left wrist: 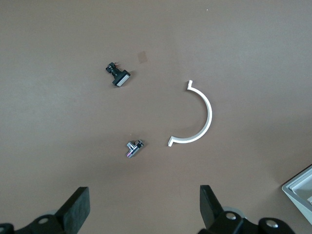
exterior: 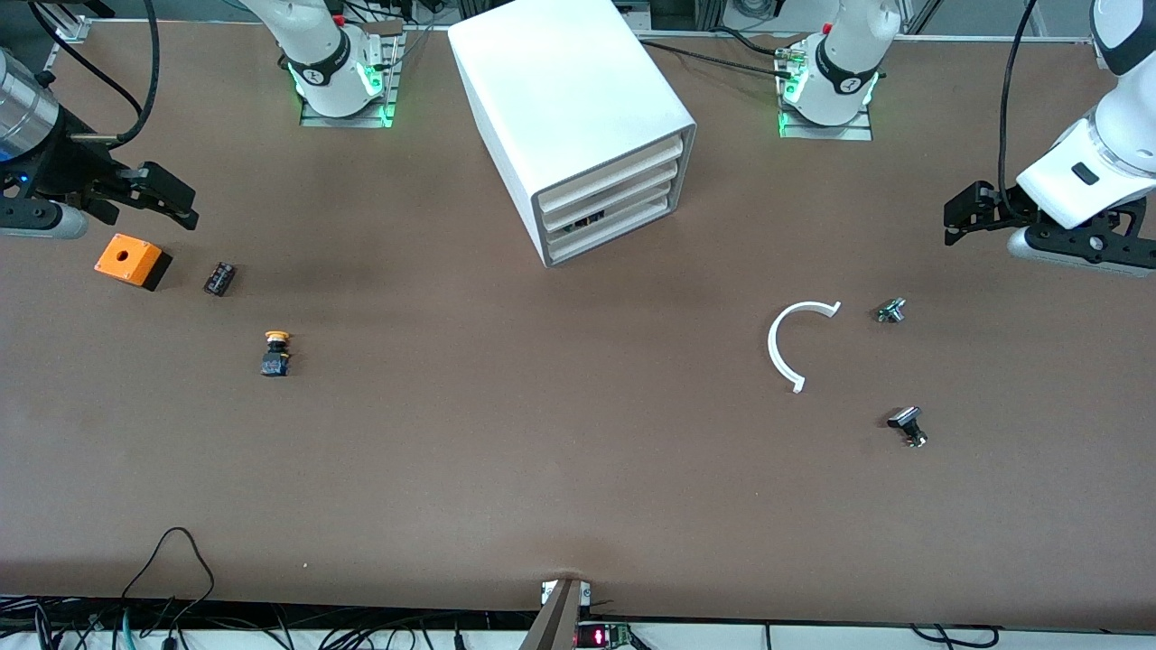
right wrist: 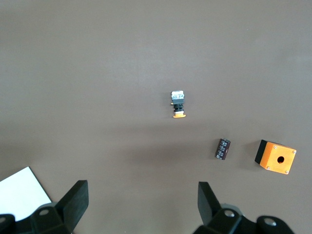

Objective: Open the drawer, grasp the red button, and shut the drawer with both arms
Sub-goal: 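Move both grippers from rest toward the white drawer cabinet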

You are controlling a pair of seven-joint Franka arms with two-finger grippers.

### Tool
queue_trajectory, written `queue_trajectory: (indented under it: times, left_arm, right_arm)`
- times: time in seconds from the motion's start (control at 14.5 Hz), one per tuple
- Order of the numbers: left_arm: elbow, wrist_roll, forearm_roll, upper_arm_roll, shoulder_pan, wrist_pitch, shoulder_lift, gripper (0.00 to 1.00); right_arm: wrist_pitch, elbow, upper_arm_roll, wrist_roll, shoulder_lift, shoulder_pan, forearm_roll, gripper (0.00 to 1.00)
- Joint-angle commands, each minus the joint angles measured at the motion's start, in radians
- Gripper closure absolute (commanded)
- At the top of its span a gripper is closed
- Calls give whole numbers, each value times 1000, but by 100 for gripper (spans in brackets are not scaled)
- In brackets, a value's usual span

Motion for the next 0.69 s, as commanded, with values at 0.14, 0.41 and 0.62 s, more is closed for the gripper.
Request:
queue_trajectory:
  times: [0.14, 0.41, 0.62]
  left_arm:
    - [25, 1, 16, -1, 2, -22, 7, 1]
    - [27, -6, 16, -2, -1, -22, 7, 1]
    - [25, 2, 16, -1, 0, -22, 7, 1]
  right_arm:
    - [-15, 9, 6, -14, -2, -13, 14, 1]
    - [-16, 8, 10, -11, 15, -7, -3, 1]
    - [-35, 11, 10, -31, 48, -7, 6, 1]
